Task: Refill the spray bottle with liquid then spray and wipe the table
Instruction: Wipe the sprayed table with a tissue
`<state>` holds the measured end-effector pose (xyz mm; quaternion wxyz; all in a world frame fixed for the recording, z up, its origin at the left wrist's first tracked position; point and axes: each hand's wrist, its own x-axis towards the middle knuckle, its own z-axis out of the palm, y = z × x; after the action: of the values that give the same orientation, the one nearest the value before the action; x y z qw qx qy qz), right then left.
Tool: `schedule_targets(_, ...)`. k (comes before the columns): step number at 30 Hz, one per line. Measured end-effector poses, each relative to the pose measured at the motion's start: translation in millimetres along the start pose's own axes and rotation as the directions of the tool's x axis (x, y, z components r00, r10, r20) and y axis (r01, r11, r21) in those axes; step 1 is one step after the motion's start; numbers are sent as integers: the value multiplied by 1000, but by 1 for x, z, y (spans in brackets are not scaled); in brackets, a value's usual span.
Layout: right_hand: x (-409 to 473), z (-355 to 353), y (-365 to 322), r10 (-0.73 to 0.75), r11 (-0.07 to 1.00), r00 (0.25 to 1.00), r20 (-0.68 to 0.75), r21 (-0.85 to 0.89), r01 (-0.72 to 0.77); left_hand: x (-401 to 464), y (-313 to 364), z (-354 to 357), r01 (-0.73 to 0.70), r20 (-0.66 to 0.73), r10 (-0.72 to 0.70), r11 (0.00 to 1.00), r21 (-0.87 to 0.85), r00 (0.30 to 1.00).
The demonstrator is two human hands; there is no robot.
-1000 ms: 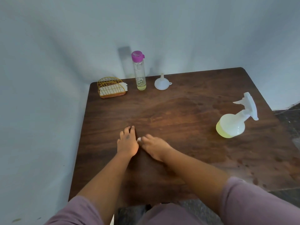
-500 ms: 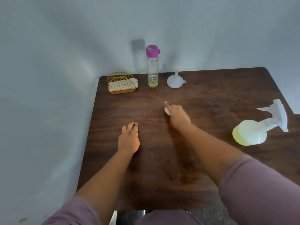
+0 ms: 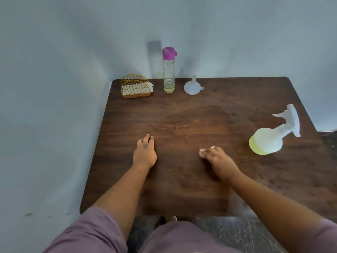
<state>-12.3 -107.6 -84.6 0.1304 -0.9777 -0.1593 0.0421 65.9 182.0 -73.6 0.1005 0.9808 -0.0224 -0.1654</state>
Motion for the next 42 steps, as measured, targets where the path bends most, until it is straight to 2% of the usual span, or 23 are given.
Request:
schedule_targets(1, -5, -8, 9, 191, 982, 982, 5, 3, -191, -6, 3, 3, 4, -2, -4, 1000, 0, 1000)
schedule_targets(3, -9, -20, 10, 502, 865, 865, -4, 10, -502, -19, 10, 9, 14, -10, -14, 1000, -8, 1000)
schedule_targets(5, -5, -24, -13, 580, 815, 815, -10, 5, -580, -32, 15, 15, 30, -35, -31, 999, -28, 999)
schedule_targets(7, -2, -11, -47, 433, 901, 901, 8, 20, -433, -44, 21, 21, 36, -53, -39, 998, -47, 998)
schedule_targets(9, -2, 7, -83, 148, 986, 986, 72, 68, -153, -56, 27, 27, 16, -58, -19, 999, -47, 998)
schedule_targets(11, -8, 18, -108, -148, 989, 976, 159, 56, 141, -66, 32, 30, -12, -55, 10, 999, -35, 998)
schedule_targets(12, -12, 20, -111, -234, 972, 951, 201, 34, 232, -70, 33, 31, -23, -54, 21, 999, -30, 998)
schedule_targets(14, -22, 15, -94, -246, 969, 945, 215, 19, 248, -76, 36, 33, -34, -50, 33, 999, -23, 998)
schedule_targets(16, -37, 5, -58, -105, 994, 984, 142, 39, 100, -80, 40, 35, -30, -38, 29, 999, -26, 999)
schedule_targets(17, -47, -2, -36, 27, 999, 994, 104, 31, -30, -81, 42, 37, -28, -33, 27, 999, -27, 999)
schedule_targets(18, -56, -9, -14, 185, 982, 979, 79, 10, -187, -84, 45, 38, -27, -28, 27, 999, -27, 999)
schedule_targets(20, -74, -24, 19, 474, 880, 880, 12, -51, -473, -88, 50, 40, -32, -19, 32, 999, -29, 999)
schedule_targets(22, -84, -31, 29, 599, 791, 800, -12, -141, -595, -92, 55, 43, -40, -19, 39, 999, -36, 999)
schedule_targets(24, -83, -30, 15, 617, 776, 786, 35, -193, -600, -96, 60, 47, -40, -22, 39, 998, -38, 999)
schedule_targets(26, -80, -22, -13, 545, 834, 833, 94, -163, -528, -99, 66, 50, -36, -20, 35, 999, -34, 999)
schedule_targets(27, -79, -16, -30, 450, 891, 885, 120, -132, -435, -100, 70, 52, -36, -18, 36, 999, -32, 999)
schedule_targets(29, -81, -3, -62, 143, 987, 976, 162, -103, -127, -103, 78, 54, -44, -21, 43, 998, -35, 999)
schedule_targets(31, -85, 1, -74, -134, 979, 965, 226, -117, 164, -106, 84, 55, -48, -29, 47, 998, -41, 998)
schedule_targets(33, -89, -6, -59, -213, 961, 945, 250, -123, 249, -108, 87, 56, -50, -32, 49, 998, -43, 998)
schedule_targets(35, -99, -16, -28, -91, 985, 970, 227, -123, 121, -110, 88, 57, -57, -27, 56, 997, -46, 998)
schedule_targets(37, -115, -27, 12, 198, 975, 968, 157, -129, -179, -113, 89, 59, -63, -34, 62, 997, -37, 998)
schedule_targets(39, -131, -37, 42, 463, 877, 883, 77, -186, -444, -116, 93, 61, -69, -38, 69, 997, -19, 997)
schedule_targets(42, -134, -45, 45, 638, 756, 762, 108, -277, -594, -119, 102, 62, -77, -42, 76, 997, -14, 996)
